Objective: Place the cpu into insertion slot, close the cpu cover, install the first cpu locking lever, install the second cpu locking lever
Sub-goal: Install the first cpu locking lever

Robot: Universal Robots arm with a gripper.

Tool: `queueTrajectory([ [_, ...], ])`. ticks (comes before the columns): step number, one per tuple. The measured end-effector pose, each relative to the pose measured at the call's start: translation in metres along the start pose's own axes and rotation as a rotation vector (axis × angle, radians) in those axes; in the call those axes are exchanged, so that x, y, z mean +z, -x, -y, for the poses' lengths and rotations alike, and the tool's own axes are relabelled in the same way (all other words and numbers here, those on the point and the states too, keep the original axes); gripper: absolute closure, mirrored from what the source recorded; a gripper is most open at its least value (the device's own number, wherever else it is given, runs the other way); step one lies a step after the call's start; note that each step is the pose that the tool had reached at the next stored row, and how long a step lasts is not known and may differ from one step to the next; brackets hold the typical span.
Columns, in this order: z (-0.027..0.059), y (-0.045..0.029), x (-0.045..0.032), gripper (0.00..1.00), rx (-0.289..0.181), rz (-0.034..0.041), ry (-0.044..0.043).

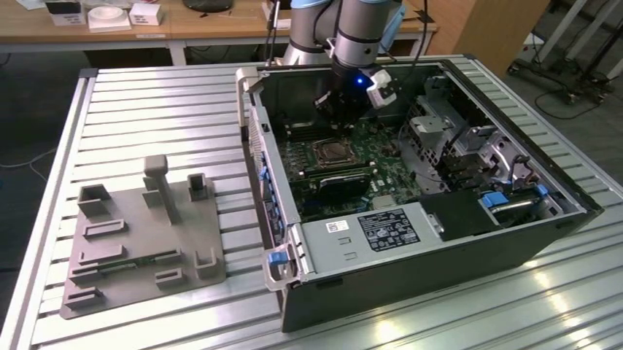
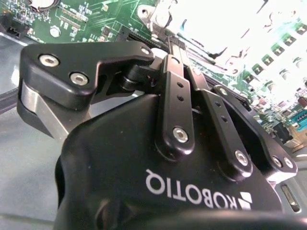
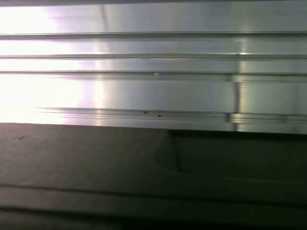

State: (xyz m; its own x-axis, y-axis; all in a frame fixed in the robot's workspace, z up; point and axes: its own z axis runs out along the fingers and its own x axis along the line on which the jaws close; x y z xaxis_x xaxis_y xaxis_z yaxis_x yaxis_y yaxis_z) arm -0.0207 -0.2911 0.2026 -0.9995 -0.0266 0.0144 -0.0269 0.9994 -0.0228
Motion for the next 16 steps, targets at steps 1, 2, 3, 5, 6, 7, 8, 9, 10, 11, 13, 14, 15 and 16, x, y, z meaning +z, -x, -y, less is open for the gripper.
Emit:
queueTrajectory([
  [1,0.0,0.0,0.0001,0.89,0.0,0.0,0.0],
  [2,0.0,0.0,0.0003,0.89,0.0,0.0002,0.0001],
  [3,-0.0001,0.0,0.0006,0.89,0.0,0.0002,0.0003],
  [5,-0.0002,0.0,0.0012,0.89,0.0,0.0002,0.0003],
  [6,-0.0002,0.0,0.0014,0.89,0.0,0.0002,0.0002],
  [7,-0.0002,0.0,0.0017,0.89,0.0,0.0002,0.0001],
  [8,-0.0003,0.0,0.0019,0.89,0.0,0.0002,0.0],
  [9,-0.0003,0.0,0.0021,0.89,0.0,0.0001,-0.0003],
  [10,-0.0003,0.0,0.0022,0.89,0.0,0.0,-0.0005],
  [11,-0.0005,0.0,0.0023,0.89,0.0,0.0002,-0.0003],
  [13,-0.0007,0.0,0.0025,0.89,0.0,0.0003,-0.0001],
  [14,-0.0008,0.0,0.0025,0.89,0.0,0.0002,-0.0003],
  [15,-0.001,0.0,0.0024,0.89,0.0,0.0001,-0.0005],
  [16,-0.0011,0.0,0.0024,0.89,0.0,0.0001,-0.0004],
])
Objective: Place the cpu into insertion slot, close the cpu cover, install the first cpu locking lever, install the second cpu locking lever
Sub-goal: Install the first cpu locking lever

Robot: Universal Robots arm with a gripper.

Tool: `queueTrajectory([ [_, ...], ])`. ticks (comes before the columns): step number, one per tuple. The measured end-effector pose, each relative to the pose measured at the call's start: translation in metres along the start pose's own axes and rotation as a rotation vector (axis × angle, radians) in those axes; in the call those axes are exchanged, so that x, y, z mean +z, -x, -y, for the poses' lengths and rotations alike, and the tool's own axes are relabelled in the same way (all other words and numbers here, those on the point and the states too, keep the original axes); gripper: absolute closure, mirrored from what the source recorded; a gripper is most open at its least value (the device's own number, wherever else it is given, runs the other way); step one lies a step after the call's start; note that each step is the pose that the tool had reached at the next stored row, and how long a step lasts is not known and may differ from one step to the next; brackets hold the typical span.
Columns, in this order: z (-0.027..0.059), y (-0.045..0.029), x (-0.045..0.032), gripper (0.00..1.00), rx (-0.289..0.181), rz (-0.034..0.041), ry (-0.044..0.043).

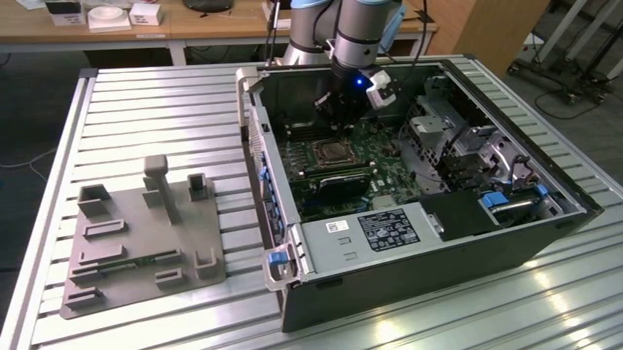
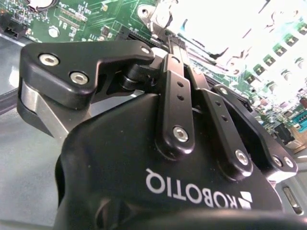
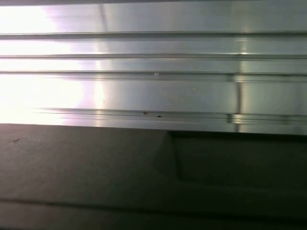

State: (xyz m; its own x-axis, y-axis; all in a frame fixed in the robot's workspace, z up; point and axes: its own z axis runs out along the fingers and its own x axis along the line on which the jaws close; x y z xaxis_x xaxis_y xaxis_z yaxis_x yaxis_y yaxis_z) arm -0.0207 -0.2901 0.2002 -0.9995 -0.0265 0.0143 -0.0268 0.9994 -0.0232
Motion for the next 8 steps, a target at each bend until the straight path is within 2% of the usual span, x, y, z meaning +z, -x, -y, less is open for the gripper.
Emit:
queueTrajectory([
  [5,-0.0006,0.0,-0.0002,0.89,0.0,0.0001,-0.0014],
  [8,-0.0012,0.0,-0.0002,0.89,0.0,-0.0002,-0.0083],
])
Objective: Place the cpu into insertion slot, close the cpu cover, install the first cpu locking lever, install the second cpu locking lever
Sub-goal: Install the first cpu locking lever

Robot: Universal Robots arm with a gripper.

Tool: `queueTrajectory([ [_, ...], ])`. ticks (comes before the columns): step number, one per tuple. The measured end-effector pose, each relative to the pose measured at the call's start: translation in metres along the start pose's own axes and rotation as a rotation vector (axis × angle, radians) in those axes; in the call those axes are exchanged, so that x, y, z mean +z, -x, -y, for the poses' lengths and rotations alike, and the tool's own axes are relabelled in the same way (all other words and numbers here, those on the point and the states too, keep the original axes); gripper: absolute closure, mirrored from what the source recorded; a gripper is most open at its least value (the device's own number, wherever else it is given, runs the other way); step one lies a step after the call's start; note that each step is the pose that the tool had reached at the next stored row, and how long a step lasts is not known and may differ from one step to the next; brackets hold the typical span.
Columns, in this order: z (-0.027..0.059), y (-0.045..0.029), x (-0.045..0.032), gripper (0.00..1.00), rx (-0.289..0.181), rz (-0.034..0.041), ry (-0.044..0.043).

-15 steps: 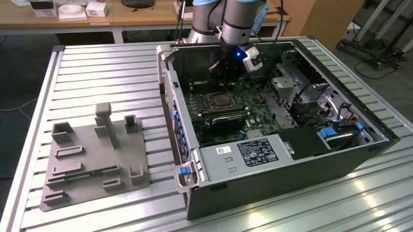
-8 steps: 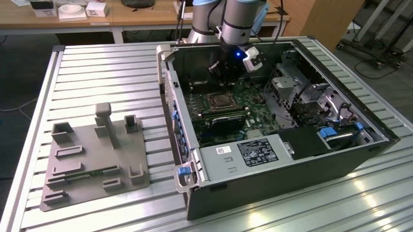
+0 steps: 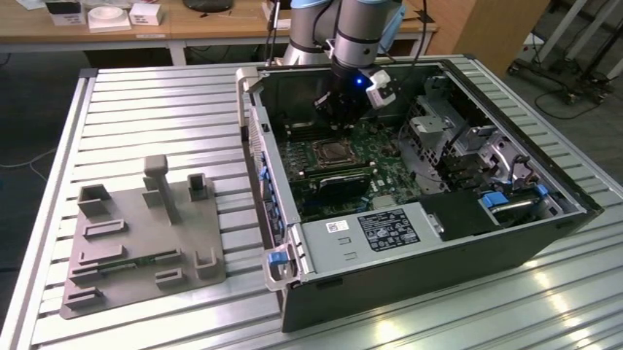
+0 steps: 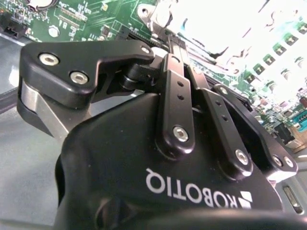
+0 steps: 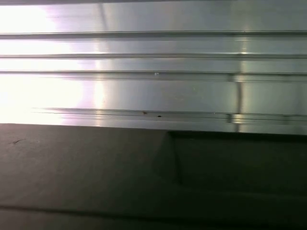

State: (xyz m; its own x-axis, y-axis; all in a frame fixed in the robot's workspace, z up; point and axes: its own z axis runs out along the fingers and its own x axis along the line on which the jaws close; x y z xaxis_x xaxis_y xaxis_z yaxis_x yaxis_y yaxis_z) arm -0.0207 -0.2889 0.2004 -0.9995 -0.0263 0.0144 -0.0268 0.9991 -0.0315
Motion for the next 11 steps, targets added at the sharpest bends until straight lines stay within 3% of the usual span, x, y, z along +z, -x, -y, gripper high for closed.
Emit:
queueTrajectory([
  [4,-0.001,0.0,-0.0002,0.89,0.0,-0.0005,-0.0065],
  [11,-0.0018,0.0,-0.0001,0.89,0.0,-0.0003,-0.0061],
])
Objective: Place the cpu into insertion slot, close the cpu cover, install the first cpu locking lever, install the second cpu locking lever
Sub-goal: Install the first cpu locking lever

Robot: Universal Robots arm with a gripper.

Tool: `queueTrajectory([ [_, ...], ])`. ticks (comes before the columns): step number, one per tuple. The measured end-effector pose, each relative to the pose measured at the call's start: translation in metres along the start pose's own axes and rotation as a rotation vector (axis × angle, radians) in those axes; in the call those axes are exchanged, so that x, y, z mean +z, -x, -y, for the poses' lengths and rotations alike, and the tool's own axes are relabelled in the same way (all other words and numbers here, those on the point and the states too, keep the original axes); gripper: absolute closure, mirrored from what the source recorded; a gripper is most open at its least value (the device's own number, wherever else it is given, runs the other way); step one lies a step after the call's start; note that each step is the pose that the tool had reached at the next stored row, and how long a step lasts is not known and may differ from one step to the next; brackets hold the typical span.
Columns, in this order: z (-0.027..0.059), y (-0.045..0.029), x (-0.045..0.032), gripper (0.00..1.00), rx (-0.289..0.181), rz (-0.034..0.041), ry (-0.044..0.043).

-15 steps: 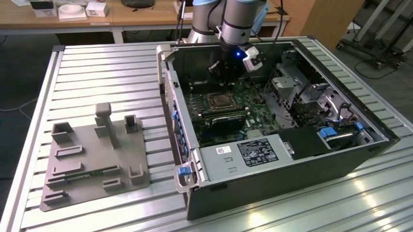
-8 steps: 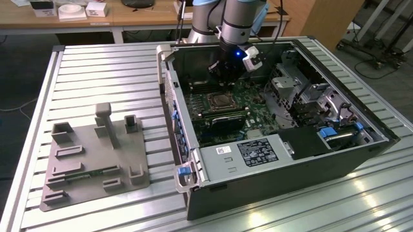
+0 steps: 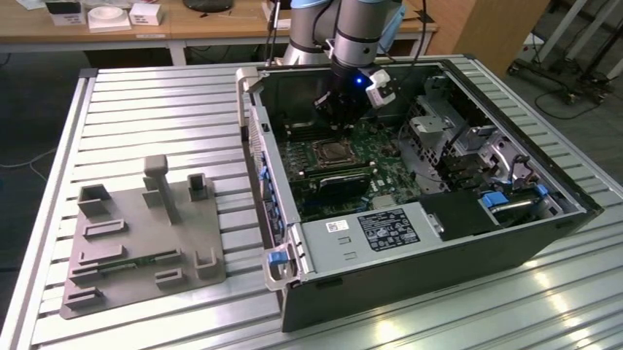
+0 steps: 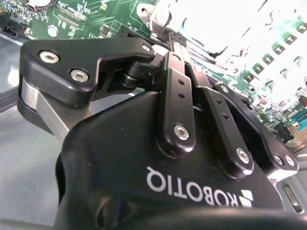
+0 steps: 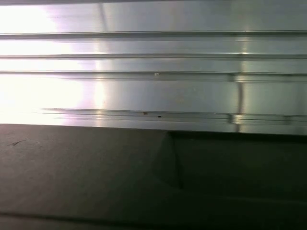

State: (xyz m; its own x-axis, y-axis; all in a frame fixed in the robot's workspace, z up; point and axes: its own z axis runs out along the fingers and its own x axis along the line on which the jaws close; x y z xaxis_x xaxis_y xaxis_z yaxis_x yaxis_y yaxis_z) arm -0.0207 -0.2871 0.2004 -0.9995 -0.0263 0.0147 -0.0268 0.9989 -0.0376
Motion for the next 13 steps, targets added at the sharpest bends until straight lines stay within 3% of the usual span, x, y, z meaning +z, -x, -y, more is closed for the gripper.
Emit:
queueTrajectory([
  [13,-0.0004,0.0,-0.002,0.89,0.0,0.0,0.0002],
])
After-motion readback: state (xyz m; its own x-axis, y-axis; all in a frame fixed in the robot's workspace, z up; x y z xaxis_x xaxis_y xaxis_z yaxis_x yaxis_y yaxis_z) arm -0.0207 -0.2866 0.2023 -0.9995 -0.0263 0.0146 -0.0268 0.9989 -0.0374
